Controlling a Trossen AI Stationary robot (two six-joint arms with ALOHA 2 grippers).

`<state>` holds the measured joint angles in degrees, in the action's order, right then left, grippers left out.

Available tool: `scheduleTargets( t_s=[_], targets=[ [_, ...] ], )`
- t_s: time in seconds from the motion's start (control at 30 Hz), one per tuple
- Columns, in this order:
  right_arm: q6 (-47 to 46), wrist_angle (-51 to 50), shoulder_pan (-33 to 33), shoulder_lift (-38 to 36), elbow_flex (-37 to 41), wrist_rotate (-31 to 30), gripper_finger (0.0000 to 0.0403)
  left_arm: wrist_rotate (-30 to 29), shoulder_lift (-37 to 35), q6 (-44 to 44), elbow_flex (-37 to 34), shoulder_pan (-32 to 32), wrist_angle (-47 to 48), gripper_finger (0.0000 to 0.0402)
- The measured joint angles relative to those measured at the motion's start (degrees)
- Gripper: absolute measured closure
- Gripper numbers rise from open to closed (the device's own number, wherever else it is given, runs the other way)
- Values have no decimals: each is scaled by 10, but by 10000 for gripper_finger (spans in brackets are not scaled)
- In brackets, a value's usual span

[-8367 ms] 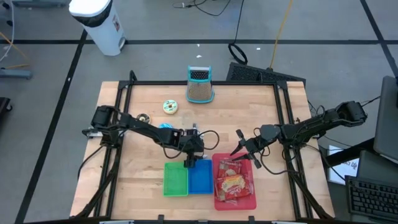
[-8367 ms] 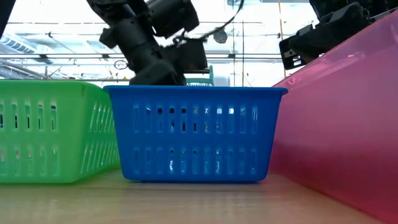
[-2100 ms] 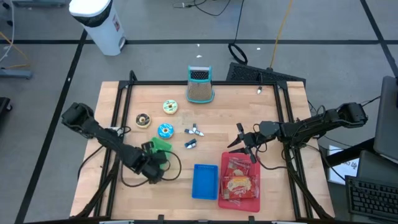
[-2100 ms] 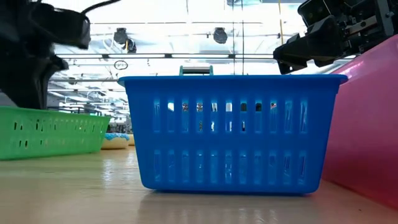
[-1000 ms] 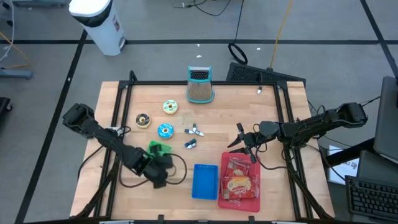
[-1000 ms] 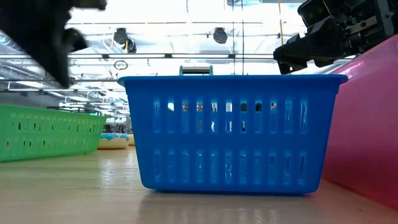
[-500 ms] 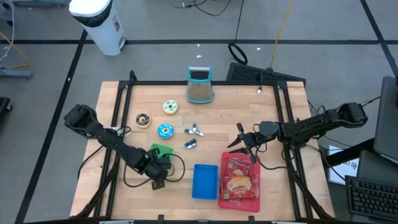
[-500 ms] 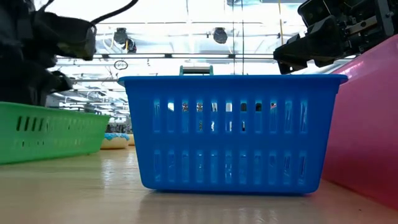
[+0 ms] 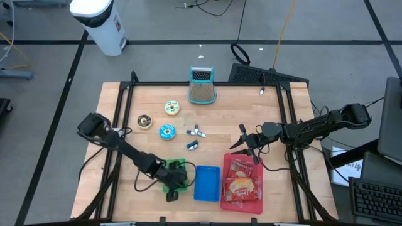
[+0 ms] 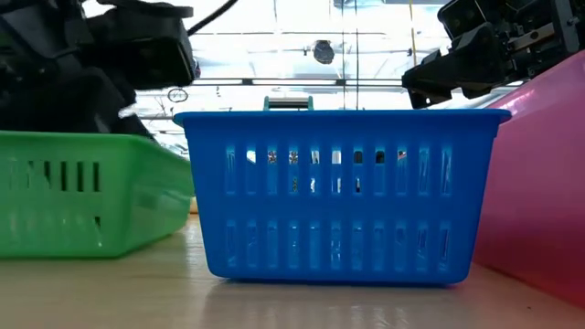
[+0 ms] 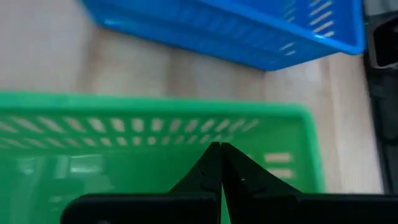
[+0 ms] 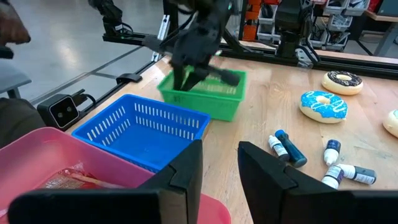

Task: Pick & Place Food Item
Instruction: Adjust the green bin on the table, then put the top green food coloring bottle into the blue bin

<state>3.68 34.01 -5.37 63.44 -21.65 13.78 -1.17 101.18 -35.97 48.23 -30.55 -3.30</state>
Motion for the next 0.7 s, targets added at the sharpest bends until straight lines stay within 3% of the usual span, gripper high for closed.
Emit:
scheduleTargets(
  t_s=[0.27,0.53,0.63,0.7],
  targets=[
    [0,0,0,0,0,0,312,27,27,72,1,7,-104,398],
    [0,-5,0,0,0,0,312,36,-15,94,3,9,-99,397],
    [-23,-3,0,0,0,-5,312,10,-55,124,3,3,-88,397],
    [-55,-7,4,-3,0,-49,312,-25,-92,150,3,-5,-70,397]
  ],
)
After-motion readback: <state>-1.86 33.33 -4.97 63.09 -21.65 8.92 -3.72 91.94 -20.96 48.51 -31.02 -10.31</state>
